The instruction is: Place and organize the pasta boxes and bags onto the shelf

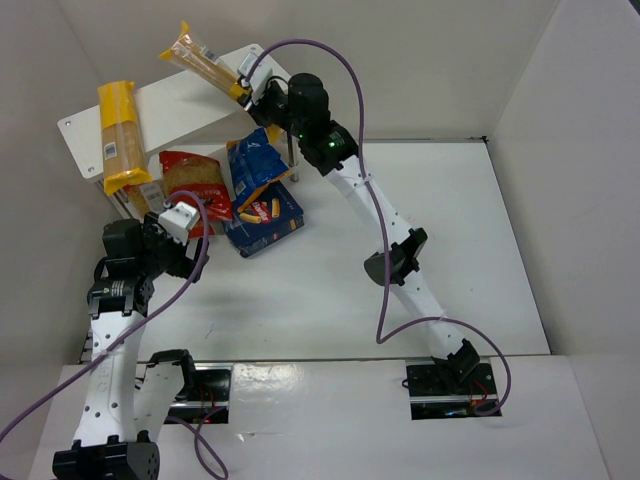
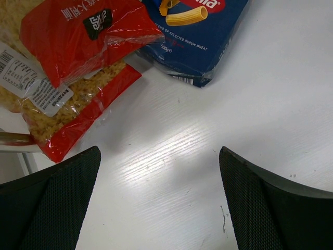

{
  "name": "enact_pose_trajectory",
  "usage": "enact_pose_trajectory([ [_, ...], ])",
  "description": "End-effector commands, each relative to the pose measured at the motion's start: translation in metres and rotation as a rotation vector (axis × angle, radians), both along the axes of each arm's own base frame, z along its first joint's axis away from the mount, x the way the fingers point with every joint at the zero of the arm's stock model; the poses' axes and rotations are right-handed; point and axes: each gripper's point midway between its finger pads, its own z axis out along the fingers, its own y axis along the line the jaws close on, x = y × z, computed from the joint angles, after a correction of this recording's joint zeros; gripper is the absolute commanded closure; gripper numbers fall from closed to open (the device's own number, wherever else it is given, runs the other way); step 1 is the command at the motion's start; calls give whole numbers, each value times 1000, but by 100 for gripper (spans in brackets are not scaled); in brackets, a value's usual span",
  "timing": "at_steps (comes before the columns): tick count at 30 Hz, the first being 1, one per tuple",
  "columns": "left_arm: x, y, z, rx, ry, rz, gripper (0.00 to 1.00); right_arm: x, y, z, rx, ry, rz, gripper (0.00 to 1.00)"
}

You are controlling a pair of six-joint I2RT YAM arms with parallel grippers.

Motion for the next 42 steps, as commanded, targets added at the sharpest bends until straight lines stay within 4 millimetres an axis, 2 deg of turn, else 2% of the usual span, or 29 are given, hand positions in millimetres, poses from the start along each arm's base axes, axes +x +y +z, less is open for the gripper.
enact_pose_trajectory([
  [1,1,-3,8,-4,-33,-24,0,-29,-14,113,234,-307,12,99],
  [2,1,-3,8,-4,-33,-24,0,-34,-11,118,249,-322,21,97],
  [4,1,-2,8,4,-36,-28,0,-32,-9,116,249,-337,17,91],
  [7,-1,-2,6,2,-27,-28,0,-26,-4,107,241,-341,15,91],
  [9,-1,-2,6,2,-27,-28,0,-27,-5,109,247,-348,14,91],
  [11,-1,-4,7,-3,-27,-36,0,-24,-3,105,243,-356,12,83],
  [13,-1,-4,7,-3,-27,-36,0,-22,-1,103,251,-365,11,79],
  [14,-1,-2,7,-3,-27,-27,0,-22,-1,103,251,-365,11,76],
  [15,-1,-2,7,-3,-27,-27,0,-23,0,103,249,-367,20,66],
  [18,-1,-2,7,-3,-27,-27,0,-21,1,100,244,-374,17,53],
  [20,-1,-2,7,-3,-27,-27,0,-22,1,102,245,-388,14,50],
  [21,-1,-2,7,-3,-27,-27,0,-25,5,102,241,-394,20,34],
  [22,-1,-2,7,-3,-27,-27,0,-26,5,102,241,-394,20,27],
  [27,-1,-2,7,-3,-27,-27,0,-19,10,88,223,-374,21,27],
  [28,-1,-2,7,-3,-27,-27,0,-19,11,86,212,-374,19,34],
  [29,-1,-2,7,-3,-27,-27,0,-19,11,86,211,-374,19,37],
  [33,-2,-2,9,-1,-37,-27,0,-17,9,87,213,-371,9,37],
  [35,-2,-2,9,-1,-37,-27,0,-21,3,97,221,-376,0,36],
  [36,-2,-2,9,-1,-37,-27,0,-19,6,88,203,-343,4,36],
  [37,-2,-2,9,-1,-37,-27,0,-26,-1,102,210,-351,3,36],
  [38,-3,-2,11,1,-47,-27,0,-29,-3,104,210,-336,7,36],
  [39,-3,-2,11,1,-47,-27,0,-30,-3,99,187,-297,11,36],
  [40,-3,-2,11,1,-47,-27,0,-36,-9,109,185,-294,11,36],
  [41,-4,-2,13,3,-56,-27,0,-40,-11,110,184,-268,16,36],
  [42,-4,-2,13,3,-56,-27,0,-42,-13,102,146,-225,17,36],
])
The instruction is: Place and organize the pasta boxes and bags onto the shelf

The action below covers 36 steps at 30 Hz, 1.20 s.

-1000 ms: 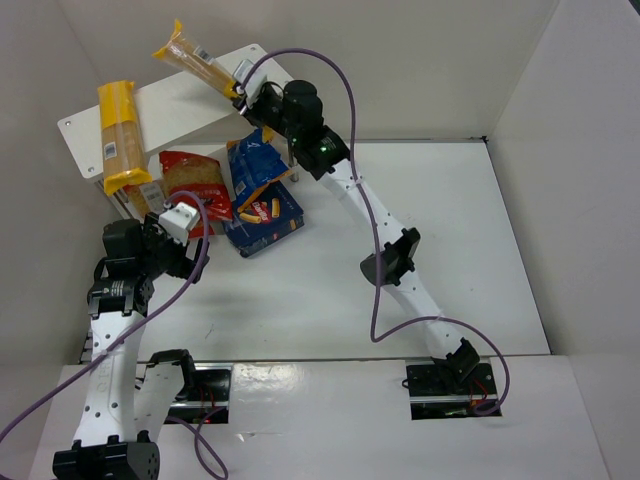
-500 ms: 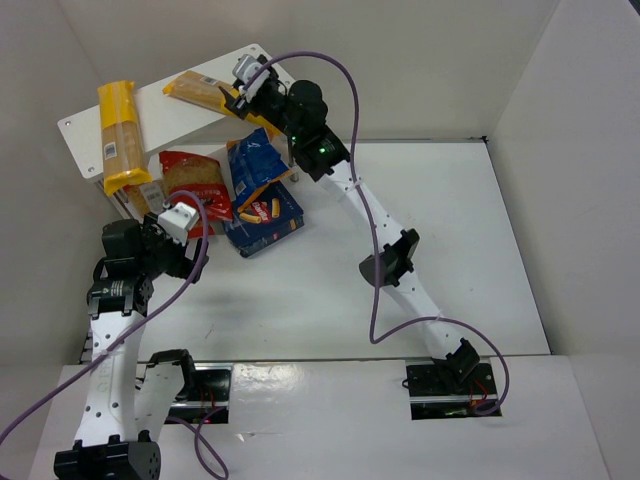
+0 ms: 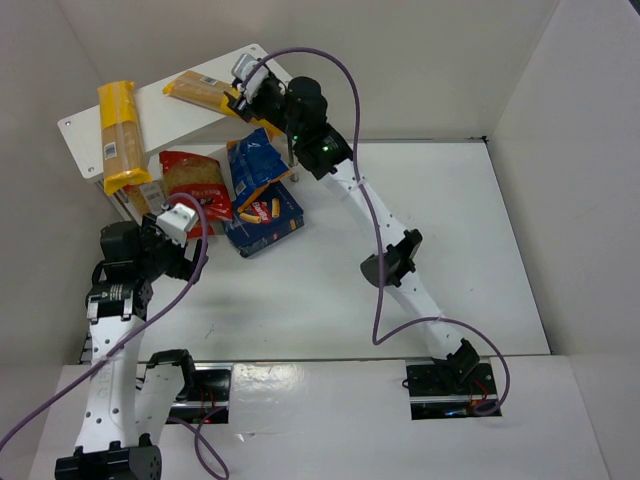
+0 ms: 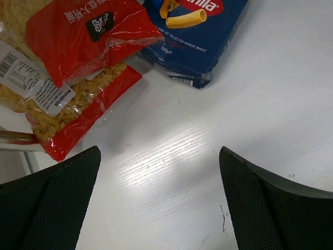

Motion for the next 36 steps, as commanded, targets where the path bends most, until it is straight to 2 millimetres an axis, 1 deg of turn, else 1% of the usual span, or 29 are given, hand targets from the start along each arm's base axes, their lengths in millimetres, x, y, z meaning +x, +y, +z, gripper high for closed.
enact_pose_trajectory([
  [1,-1,-3,10,6,-43,-27,0,-50,-37,77,44,-7,11,36],
  [3,-2,-3,12,0,-50,-23,0,-59,-47,86,56,35,9,36],
  [4,0,-3,14,2,-59,-23,0,-64,-52,84,32,62,8,36],
  [5,-1,-4,15,-4,-65,-19,0,-79,-64,104,56,59,14,36],
  [6,-1,-4,16,-4,-65,-19,0,-89,-68,111,57,66,35,36],
  [7,-3,-4,18,-2,-76,-19,0,-96,-74,113,53,92,39,36],
  [8,-3,-4,18,-2,-76,-19,0,-113,-87,133,74,76,52,36],
  [9,-4,-4,20,0,-86,-19,0,-121,-94,140,82,80,55,36],
  [10,-4,-3,20,-4,-83,-7,0,-129,-98,141,72,100,65,36],
  [11,-2,-3,22,-2,-94,-7,0,-136,-104,145,70,102,65,36],
  [12,-3,-1,24,-2,-99,8,0,-149,-117,158,80,91,66,36],
  [13,-2,2,21,5,-99,20,0,-152,-122,153,59,121,52,38],
  [14,-3,1,23,-1,-107,24,0,-160,-129,156,54,127,52,46],
  [15,-3,3,23,3,-106,32,0,-155,-131,148,35,145,24,63],
  [17,-4,2,25,5,-115,32,0,-154,-137,132,-1,212,-5,83],
  [18,-3,2,27,-2,-122,36,0,-142,-140,119,-18,248,-30,92],
  [19,-3,4,27,2,-121,44,0,-136,-141,109,-25,288,-39,100],
  [20,-3,6,27,8,-121,54,0,-129,-136,88,-68,336,-44,100],
  [23,-4,6,29,9,-130,54,0,-119,-129,57,-151,378,-57,100],
  [24,-4,7,28,13,-129,62,0,-111,-123,42,-181,398,-60,100],
  [26,-4,7,28,5,-127,66,0,-105,-116,24,-223,417,-56,100],
  [27,-4,7,28,5,-127,66,0,-101,-110,10,-258,433,-46,100],
  [29,-4,7,28,5,-127,66,0,-97,-106,-5,-293,451,-38,100],
  [30,-4,7,28,5,-127,66,0,-92,-101,-15,-306,466,-39,100],
  [31,-4,7,28,5,-127,66,0,-91,-103,-15,-311,460,-33,100],
  [33,-3,7,26,4,-118,66,0,-86,-98,-30,-333,485,-23,100],
  [35,-3,7,26,12,-120,62,0,-84,-100,-30,-332,487,-22,100],
  [36,-3,7,26,12,-120,62,0,-80,-101,-35,-336,496,-14,100],
])
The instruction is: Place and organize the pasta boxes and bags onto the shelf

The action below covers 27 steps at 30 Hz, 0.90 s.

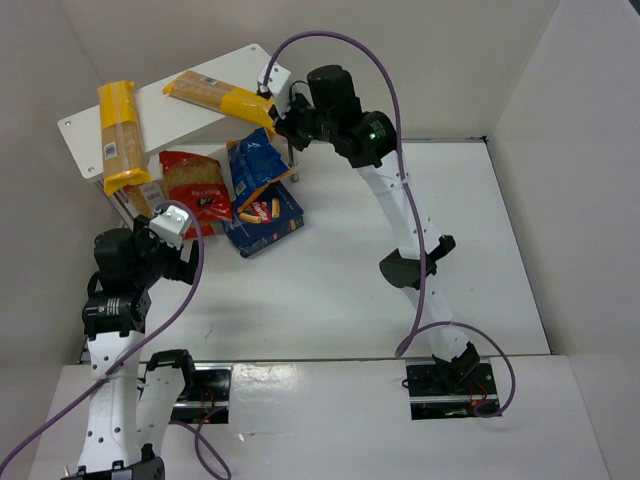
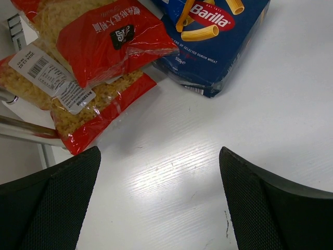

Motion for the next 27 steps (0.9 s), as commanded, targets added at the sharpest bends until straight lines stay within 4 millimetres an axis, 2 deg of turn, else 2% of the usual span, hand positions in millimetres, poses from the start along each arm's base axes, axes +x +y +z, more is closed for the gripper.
enact_pose_trajectory([
  [1,5,2,6,0,-34,8,0,-9,-12,29,43,-45,32,100],
  [3,6,1,5,-5,-26,0,0,-4,-17,29,43,-45,19,100],
  [7,6,1,5,-5,-26,0,0,9,-28,15,19,-15,-11,100],
  [15,7,-1,3,-11,-18,-8,0,5,-42,-7,-47,58,-8,100],
  [16,7,-1,3,-11,-17,-8,0,5,-48,-2,-40,49,-17,100],
  [22,7,-1,3,-11,-17,-8,0,7,-53,-4,-52,51,-22,100],
  [26,7,-1,3,-11,-17,-8,0,13,-50,-4,-50,30,-19,100],
  [27,7,-1,3,-11,-17,-8,0,15,-48,-9,-56,39,-18,100],
])
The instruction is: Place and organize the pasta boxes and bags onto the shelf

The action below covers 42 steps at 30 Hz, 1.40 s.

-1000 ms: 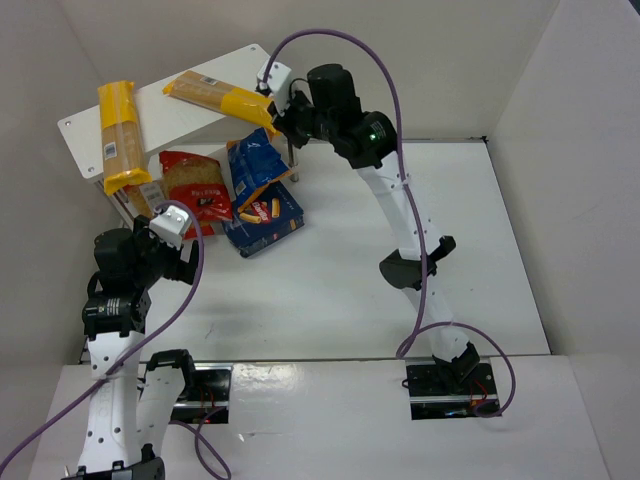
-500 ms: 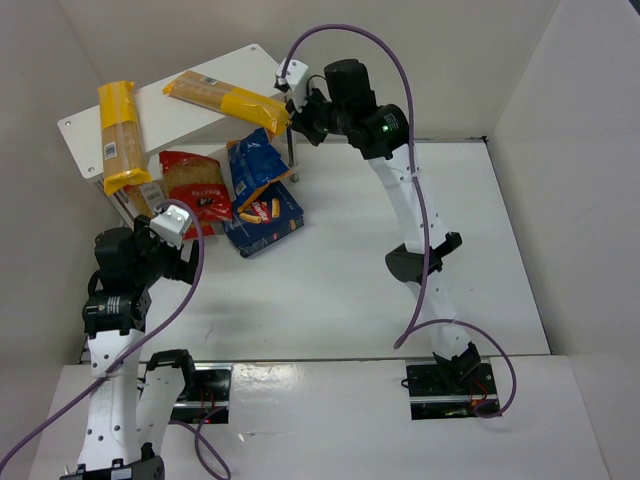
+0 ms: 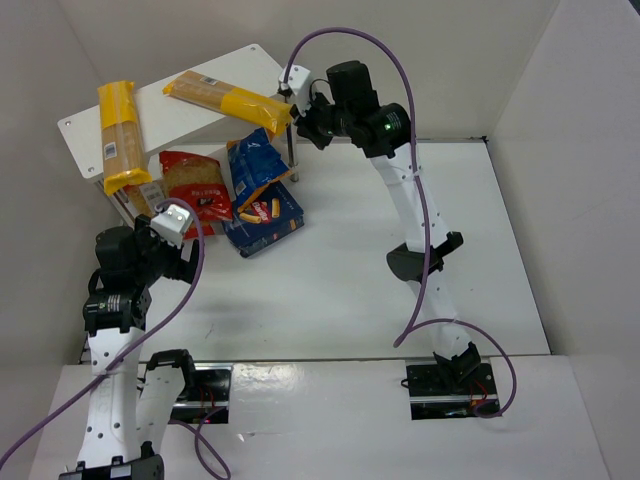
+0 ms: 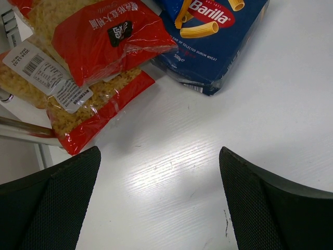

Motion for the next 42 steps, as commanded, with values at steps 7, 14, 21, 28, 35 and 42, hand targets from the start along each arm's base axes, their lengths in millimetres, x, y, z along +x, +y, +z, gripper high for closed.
enact_pose_trajectory([
  [7,5,-1,7,1,-38,-11,0,10,2,5,17,-41,0,100],
  [14,5,-1,7,1,-38,-11,0,15,8,0,22,-43,8,100],
  [21,3,-1,9,2,-47,-11,0,23,20,-4,58,-46,28,100],
  [28,3,-1,9,2,-47,-11,0,26,32,-3,79,-69,50,100],
  [35,1,-1,9,2,-47,-11,0,28,48,-3,98,-96,71,100],
  [42,1,-3,9,-2,-48,-19,0,27,69,2,106,-160,82,100],
])
